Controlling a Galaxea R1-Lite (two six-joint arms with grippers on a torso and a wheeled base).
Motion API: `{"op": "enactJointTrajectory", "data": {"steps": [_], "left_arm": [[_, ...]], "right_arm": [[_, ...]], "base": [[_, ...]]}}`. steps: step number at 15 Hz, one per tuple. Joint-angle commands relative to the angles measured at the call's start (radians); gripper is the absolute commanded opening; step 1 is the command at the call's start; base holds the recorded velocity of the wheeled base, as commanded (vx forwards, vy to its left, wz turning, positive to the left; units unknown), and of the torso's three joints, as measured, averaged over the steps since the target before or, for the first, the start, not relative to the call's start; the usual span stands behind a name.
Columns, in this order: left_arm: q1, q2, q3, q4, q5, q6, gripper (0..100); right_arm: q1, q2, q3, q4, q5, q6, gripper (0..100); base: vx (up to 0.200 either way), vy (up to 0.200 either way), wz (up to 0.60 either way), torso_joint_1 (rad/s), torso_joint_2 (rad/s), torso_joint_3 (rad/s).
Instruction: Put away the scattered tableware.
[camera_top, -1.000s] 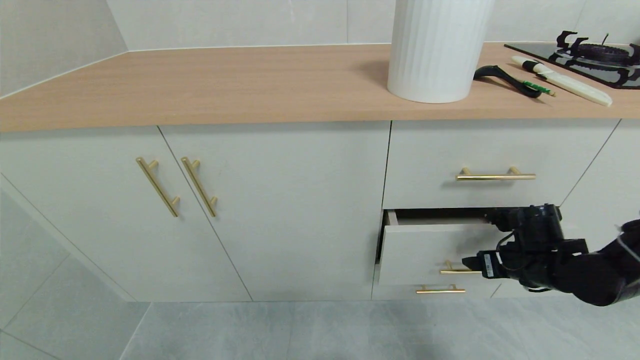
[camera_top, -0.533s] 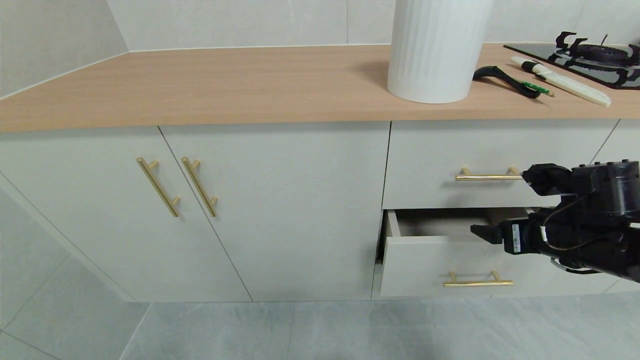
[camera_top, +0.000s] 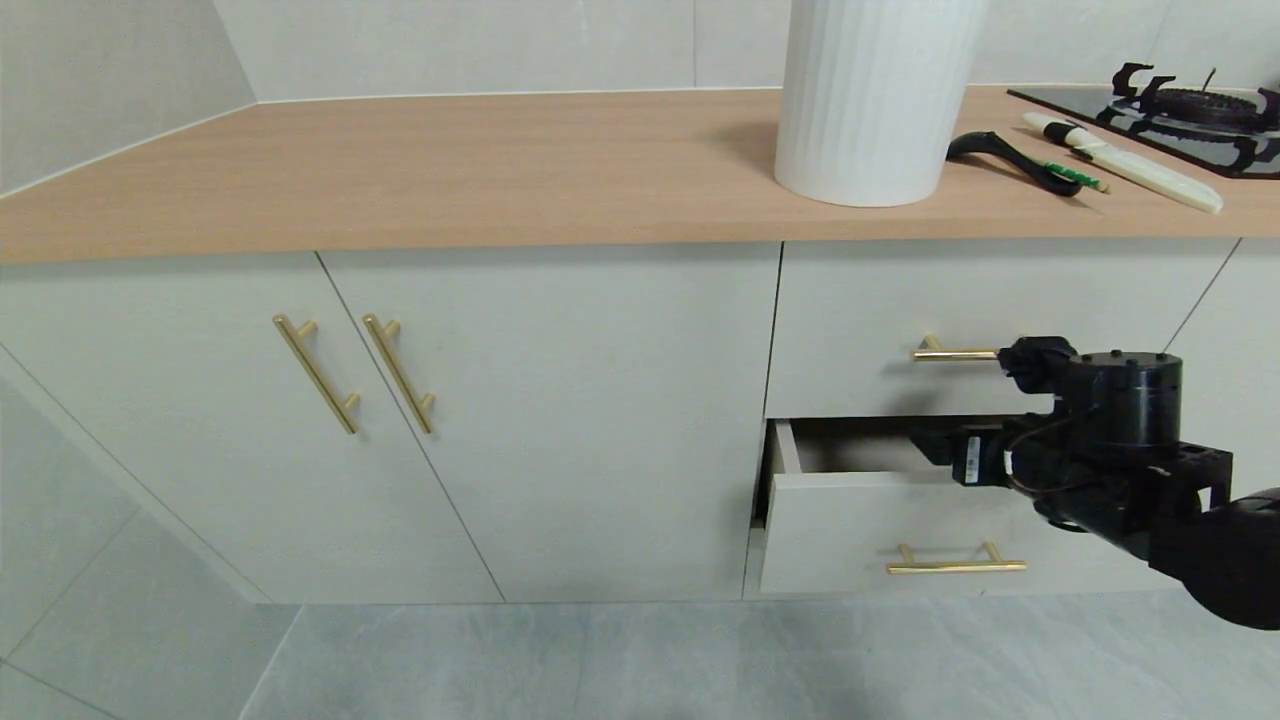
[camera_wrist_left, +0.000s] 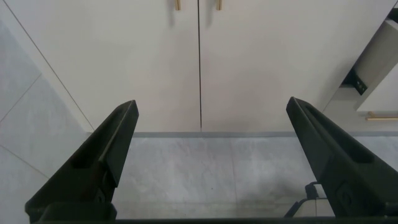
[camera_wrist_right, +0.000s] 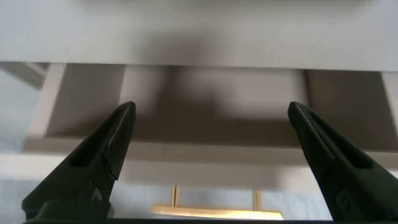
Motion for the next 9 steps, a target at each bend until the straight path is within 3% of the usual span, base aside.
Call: {"op": "enactJointTrajectory", "data": {"steps": [1,9], "left_arm": [[0.000,0.001,0.000,0.000,0.000,0.000,100],[0.000,0.001,0.000,0.000,0.000,0.000,100]], "right_arm": [[0.005,0.101,0.020,-0.055,-0.009,-0.001,100],[0.005,0.070,0.038,-0.035,-0.016,-0.008,100]], "base": [[0.000,0.000,0.00,0.000,0.00,0.000],[0.000,0.000,0.00,0.000,0.00,0.000]]}}
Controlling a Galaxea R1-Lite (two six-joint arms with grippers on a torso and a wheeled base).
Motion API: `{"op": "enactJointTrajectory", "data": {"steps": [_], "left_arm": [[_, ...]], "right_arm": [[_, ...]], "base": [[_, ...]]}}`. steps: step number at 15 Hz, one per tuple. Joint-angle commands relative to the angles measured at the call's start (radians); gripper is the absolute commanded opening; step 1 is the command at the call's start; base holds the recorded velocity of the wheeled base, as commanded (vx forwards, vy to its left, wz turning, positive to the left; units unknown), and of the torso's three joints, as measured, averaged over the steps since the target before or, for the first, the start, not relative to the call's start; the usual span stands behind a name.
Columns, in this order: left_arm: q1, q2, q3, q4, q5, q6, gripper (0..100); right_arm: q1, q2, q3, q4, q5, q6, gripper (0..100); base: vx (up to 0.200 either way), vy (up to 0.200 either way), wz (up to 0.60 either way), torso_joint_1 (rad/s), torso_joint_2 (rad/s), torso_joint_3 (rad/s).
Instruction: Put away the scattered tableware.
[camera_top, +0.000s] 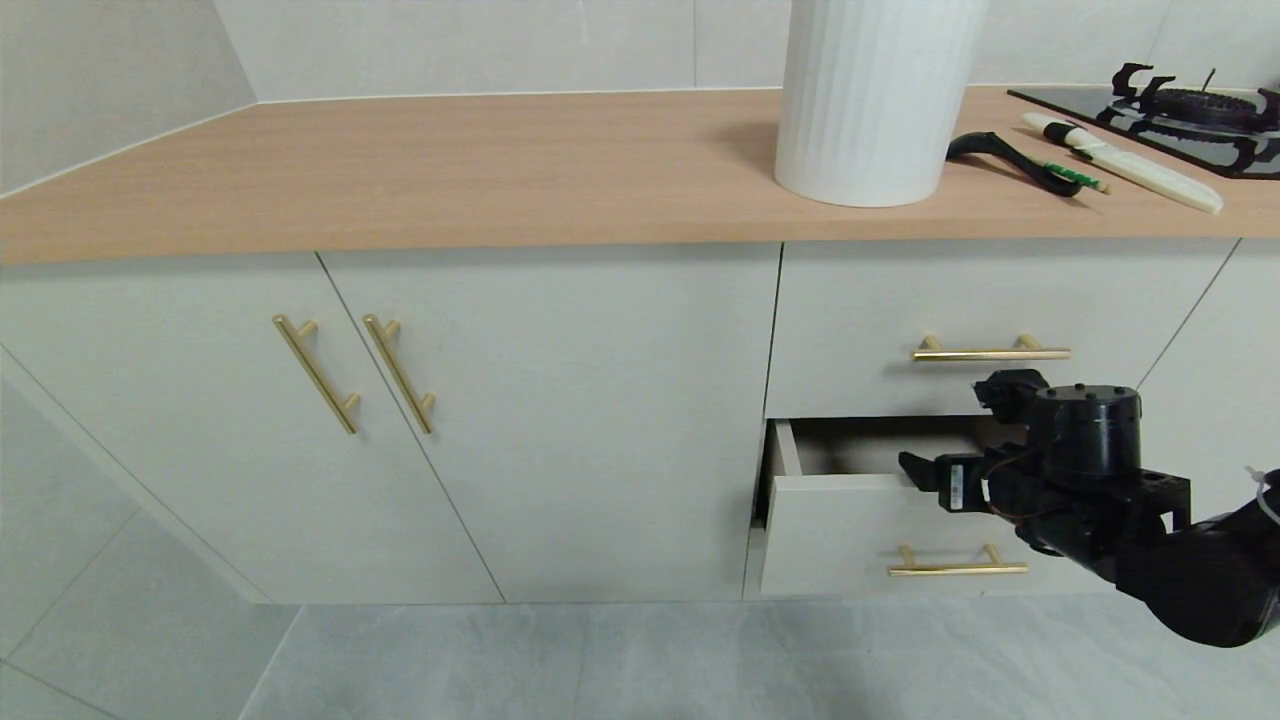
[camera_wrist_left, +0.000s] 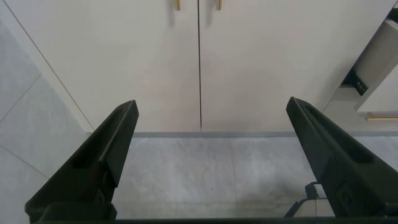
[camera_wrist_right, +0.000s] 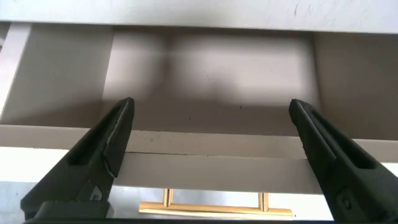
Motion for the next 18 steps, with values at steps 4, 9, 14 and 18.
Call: {"op": "enactJointTrajectory", "data": {"steps": [4,9,14,18], "left_arm": [[0.000,0.001,0.000,0.000,0.000,-0.001,100],[0.000,0.001,0.000,0.000,0.000,-0.001,100],[0.000,0.001,0.000,0.000,0.000,-0.001,100],[0.000,0.001,0.000,0.000,0.000,-0.001,100]], "right_arm": [[0.001,-0.102,-0.006,0.164,0.011,-0.003,100],[0.001,-0.168,-0.015,0.350,0.043,-0.035,100],[0.005,-0.225,-0.012,0.523,0.092,-0.106,100],[0.019,-0.295,-0.012,0.745,0.137,-0.207,100]], "base": [[0.000,0.000,0.00,0.000,0.00,0.000],[0.000,0.000,0.00,0.000,0.00,0.000],[0.000,0.000,0.00,0.000,0.00,0.000],[0.000,0.000,0.00,0.000,0.00,0.000]]}}
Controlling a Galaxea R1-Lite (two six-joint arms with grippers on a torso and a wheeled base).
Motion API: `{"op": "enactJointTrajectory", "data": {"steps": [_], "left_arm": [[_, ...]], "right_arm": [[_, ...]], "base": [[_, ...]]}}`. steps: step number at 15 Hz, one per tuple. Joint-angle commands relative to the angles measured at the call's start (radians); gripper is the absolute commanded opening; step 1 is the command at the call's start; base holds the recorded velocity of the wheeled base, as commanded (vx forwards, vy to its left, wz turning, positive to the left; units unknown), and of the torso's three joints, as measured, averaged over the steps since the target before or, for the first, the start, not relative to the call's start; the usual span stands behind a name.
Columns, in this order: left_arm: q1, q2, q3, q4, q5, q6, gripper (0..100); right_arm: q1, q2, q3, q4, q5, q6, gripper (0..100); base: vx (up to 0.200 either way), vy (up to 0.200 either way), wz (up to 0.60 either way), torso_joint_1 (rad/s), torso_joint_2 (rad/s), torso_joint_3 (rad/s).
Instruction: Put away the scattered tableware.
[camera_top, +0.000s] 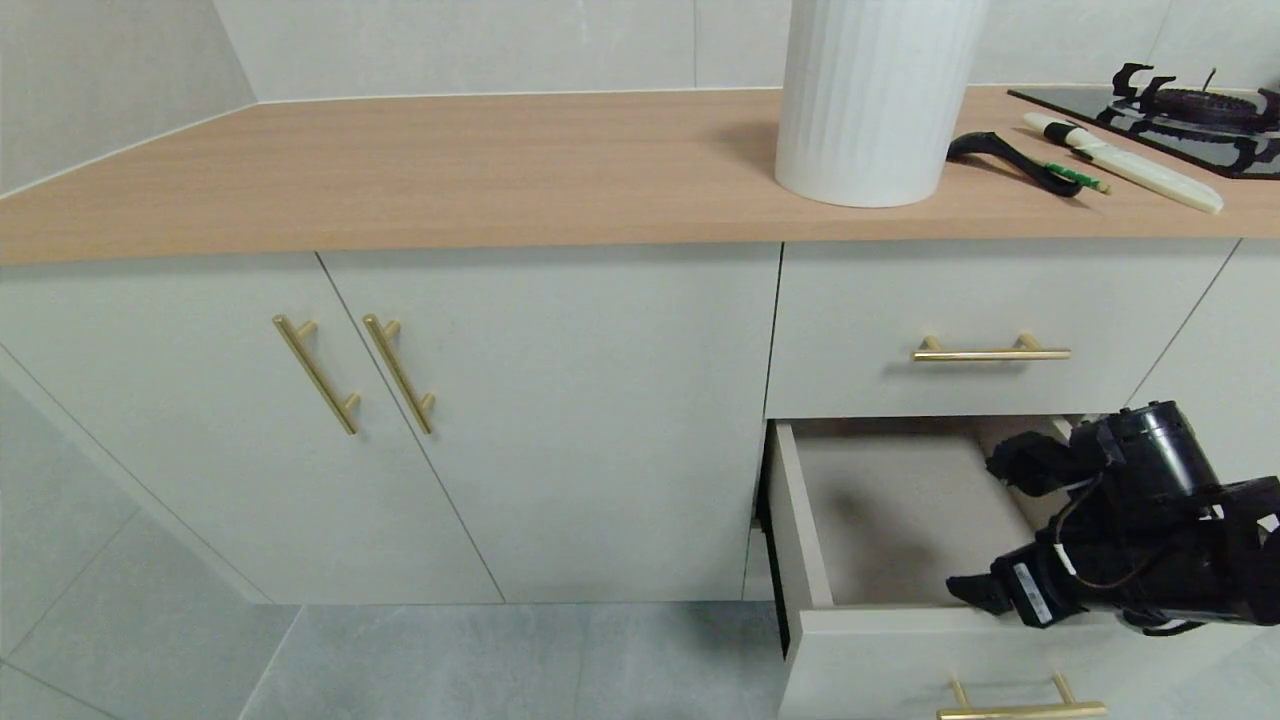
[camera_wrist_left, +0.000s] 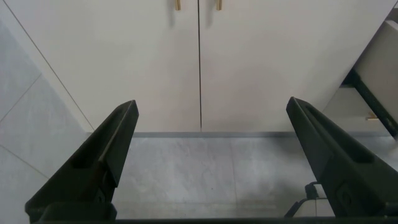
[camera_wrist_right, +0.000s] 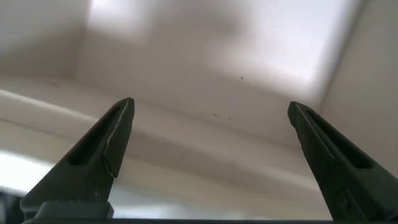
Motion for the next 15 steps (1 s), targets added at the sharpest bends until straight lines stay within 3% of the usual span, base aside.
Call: {"op": "enactJointTrajectory", "data": {"steps": [1,8,13,15], "left_arm": [[0.000,0.001,0.000,0.000,0.000,0.000,100],[0.000,0.001,0.000,0.000,0.000,0.000,100],[0.000,0.001,0.000,0.000,0.000,0.000,100],[0.000,0.001,0.000,0.000,0.000,0.001,100]], "right_arm": [[0.009,-0.050,-0.002,0.050,0.002,-0.030,100],[0.095,-0.148,-0.003,0.414,0.001,-0.126,100],[0.178,-0.178,0.003,0.583,-0.008,-0.160,100],[0.187,-0.178,-0.006,0.577,-0.008,-0.157,100]], "base": [[0.000,0.000,0.00,0.000,0.00,0.000],[0.000,0.000,0.00,0.000,0.00,0.000],[0.000,0.000,0.00,0.000,0.00,0.000],[0.000,0.000,0.00,0.000,0.00,0.000]]}}
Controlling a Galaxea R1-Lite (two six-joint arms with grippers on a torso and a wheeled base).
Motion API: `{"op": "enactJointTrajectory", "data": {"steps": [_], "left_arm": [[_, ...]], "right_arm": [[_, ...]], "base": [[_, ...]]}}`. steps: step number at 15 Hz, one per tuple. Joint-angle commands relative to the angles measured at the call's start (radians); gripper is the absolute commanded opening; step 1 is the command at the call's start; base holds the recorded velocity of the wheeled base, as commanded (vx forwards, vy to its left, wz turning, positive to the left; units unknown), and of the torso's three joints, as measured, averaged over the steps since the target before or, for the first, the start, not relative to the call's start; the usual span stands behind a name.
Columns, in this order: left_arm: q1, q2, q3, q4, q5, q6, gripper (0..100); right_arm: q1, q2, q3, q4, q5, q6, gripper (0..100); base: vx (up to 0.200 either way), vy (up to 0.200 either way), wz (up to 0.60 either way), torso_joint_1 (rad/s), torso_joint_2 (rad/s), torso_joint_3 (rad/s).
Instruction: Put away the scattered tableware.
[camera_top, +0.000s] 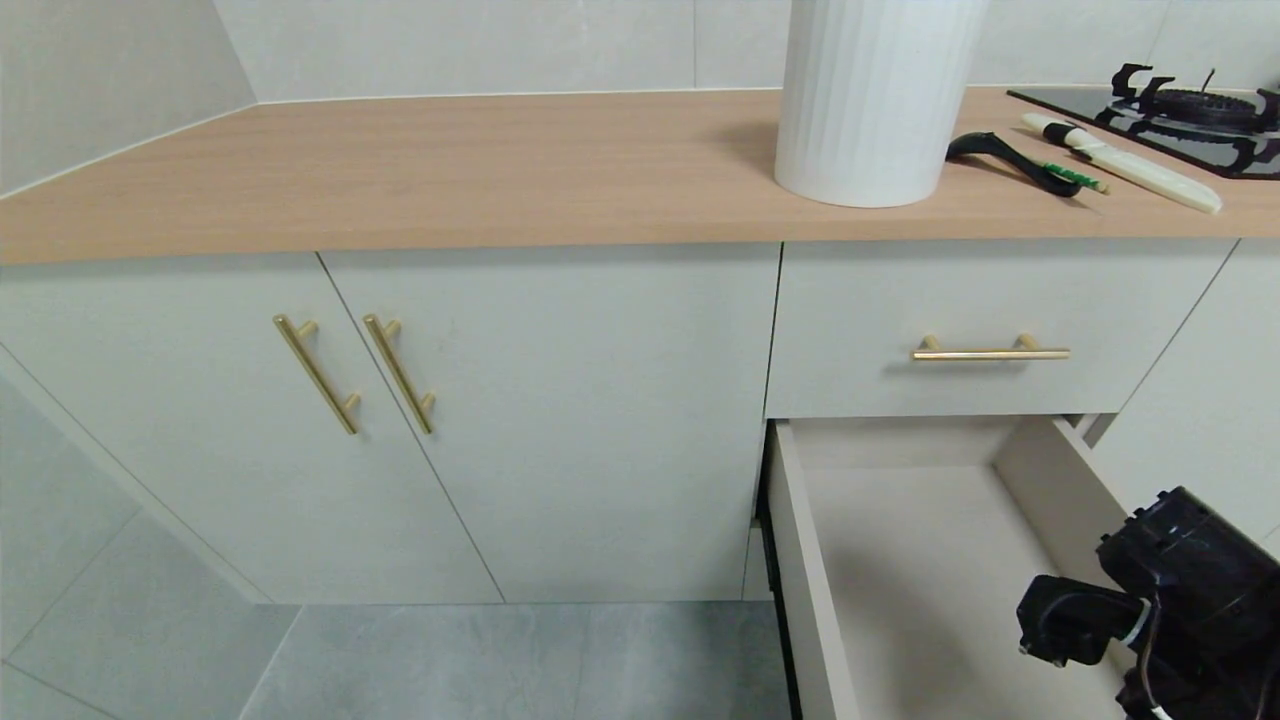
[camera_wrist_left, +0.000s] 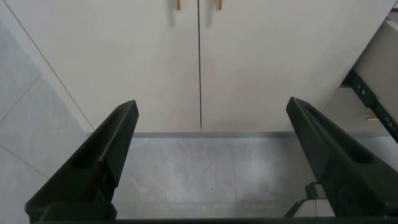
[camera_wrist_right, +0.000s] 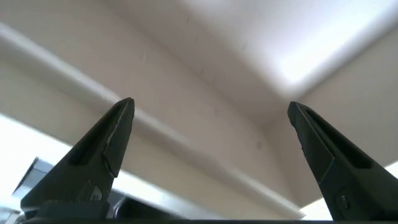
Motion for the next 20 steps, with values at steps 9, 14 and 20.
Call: {"op": "enactJointTrajectory", "data": {"steps": [9,14,20], "left_arm": [[0.000,0.001,0.000,0.000,0.001,0.000,100],[0.000,0.001,0.000,0.000,0.001,0.000,100],[0.000,0.001,0.000,0.000,0.001,0.000,100]], "right_arm": [[-0.057,-0.163,-0.135,-0.211,0.000,0.261,100],[-0.157,-0.188,-0.126,-0.314,0.006,0.224,100],[-0.157,-0.199,-0.126,-0.329,0.005,0.221,100]], "base": [[0.000,0.000,0.00,0.000,0.00,0.000],[0.000,0.000,0.00,0.000,0.00,0.000],[0.000,0.000,0.00,0.148,-0.28,-0.215]]}}
